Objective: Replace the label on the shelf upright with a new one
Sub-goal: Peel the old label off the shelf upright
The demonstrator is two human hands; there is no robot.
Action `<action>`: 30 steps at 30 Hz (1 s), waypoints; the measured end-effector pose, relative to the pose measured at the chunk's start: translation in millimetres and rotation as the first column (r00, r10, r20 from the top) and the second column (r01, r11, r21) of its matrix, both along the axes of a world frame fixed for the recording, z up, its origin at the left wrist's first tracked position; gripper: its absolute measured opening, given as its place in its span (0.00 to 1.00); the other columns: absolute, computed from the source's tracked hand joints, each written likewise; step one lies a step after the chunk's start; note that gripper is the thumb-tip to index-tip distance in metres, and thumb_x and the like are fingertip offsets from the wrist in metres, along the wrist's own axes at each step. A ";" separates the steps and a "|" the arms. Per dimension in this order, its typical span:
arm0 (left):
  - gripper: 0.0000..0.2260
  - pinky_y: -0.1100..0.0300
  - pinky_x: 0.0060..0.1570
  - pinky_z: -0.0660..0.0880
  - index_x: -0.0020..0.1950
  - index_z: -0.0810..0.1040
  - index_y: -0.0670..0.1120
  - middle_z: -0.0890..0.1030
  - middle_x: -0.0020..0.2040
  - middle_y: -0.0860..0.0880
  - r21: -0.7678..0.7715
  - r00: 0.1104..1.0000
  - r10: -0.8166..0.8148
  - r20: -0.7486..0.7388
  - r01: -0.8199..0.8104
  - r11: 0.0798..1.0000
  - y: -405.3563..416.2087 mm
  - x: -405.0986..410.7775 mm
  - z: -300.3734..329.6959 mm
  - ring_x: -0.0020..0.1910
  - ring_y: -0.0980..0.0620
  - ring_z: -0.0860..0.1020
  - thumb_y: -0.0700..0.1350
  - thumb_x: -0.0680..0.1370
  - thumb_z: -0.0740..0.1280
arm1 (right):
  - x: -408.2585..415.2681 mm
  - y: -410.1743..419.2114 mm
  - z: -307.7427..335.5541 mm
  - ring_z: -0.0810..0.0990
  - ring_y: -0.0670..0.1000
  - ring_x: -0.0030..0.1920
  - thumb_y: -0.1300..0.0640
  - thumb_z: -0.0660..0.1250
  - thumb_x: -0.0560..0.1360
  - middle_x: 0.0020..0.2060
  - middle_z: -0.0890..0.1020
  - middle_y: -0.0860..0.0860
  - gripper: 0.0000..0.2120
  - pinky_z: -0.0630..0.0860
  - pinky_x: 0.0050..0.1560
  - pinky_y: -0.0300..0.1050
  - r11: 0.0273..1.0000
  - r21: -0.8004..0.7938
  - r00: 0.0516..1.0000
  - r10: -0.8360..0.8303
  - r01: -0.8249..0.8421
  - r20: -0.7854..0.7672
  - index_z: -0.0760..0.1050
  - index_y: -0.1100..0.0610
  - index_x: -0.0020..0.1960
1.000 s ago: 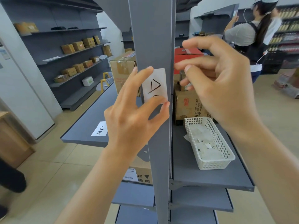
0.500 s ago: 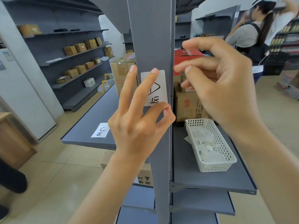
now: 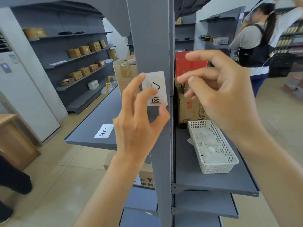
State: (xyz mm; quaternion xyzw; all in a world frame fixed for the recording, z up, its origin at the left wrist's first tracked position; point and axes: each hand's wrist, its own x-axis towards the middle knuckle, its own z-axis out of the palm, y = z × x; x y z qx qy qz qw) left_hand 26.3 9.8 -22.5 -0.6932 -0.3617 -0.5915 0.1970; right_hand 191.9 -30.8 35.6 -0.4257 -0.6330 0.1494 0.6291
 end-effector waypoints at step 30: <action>0.08 0.54 0.18 0.69 0.49 0.78 0.47 0.83 0.59 0.43 0.205 0.995 0.075 -0.071 -0.059 0.977 8.7 -9.0 -0.6 0.45 0.52 0.79 0.37 0.75 0.73 | -2.1 7.8 1.9 0.86 0.52 0.36 0.66 0.66 0.79 0.42 0.89 0.45 0.18 0.84 0.40 0.41 1.000 0.019 1.000 0.000 0.000 0.028 0.78 0.48 0.64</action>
